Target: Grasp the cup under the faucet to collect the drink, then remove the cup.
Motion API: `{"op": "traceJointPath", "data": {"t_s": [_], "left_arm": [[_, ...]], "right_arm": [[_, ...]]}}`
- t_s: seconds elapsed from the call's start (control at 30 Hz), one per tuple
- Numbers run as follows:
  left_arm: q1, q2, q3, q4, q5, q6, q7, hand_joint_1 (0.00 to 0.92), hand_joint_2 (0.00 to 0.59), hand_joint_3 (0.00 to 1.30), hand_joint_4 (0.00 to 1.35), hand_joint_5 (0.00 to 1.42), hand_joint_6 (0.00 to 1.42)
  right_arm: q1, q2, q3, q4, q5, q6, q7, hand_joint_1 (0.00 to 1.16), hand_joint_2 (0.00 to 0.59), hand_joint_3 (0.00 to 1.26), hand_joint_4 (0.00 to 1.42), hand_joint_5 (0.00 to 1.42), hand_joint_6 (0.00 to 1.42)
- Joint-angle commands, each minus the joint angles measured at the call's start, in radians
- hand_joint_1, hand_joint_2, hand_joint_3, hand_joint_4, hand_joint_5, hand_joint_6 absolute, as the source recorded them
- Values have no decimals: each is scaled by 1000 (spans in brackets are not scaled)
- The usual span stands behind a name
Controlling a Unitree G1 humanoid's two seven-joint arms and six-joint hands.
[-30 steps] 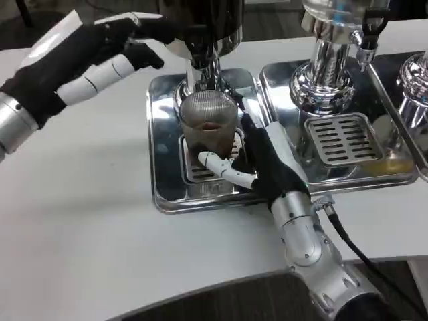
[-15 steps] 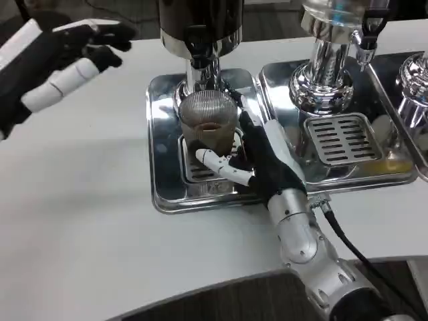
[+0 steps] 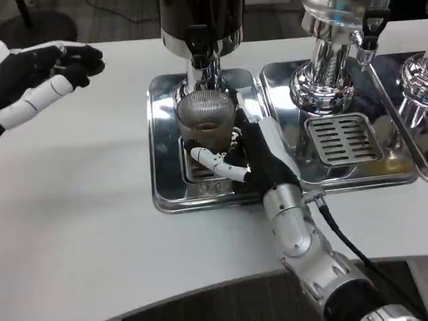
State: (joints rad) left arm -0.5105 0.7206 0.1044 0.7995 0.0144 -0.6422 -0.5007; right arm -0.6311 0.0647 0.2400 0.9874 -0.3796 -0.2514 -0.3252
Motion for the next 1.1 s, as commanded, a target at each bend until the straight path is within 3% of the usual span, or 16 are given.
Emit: {"op": "traceJointPath", "data": {"t_s": [0.03, 0.6, 0.87, 1.1], "left_arm": [[21, 23, 3, 3, 18, 9, 13, 34, 109, 331, 320, 364, 396], [55, 25, 8, -10, -2, 37, -1, 0, 139, 346, 333, 365, 375], [65, 26, 9, -20, -2, 38, 0, 0, 134, 353, 343, 359, 362], [75, 28, 14, -29, -7, 48, -1, 0, 145, 353, 347, 350, 360]], "right_arm": [[-23, 12, -1, 22, -1, -1, -28, 603, 180, 0, 14, 110, 237], [-60, 35, 37, 85, -43, 24, -132, 707, 162, 125, 152, 318, 496], [-58, 55, 47, 97, -45, 18, -200, 726, 165, 229, 257, 449, 709], [-77, 65, 61, 120, -49, 32, -196, 703, 166, 293, 321, 537, 851]]}}
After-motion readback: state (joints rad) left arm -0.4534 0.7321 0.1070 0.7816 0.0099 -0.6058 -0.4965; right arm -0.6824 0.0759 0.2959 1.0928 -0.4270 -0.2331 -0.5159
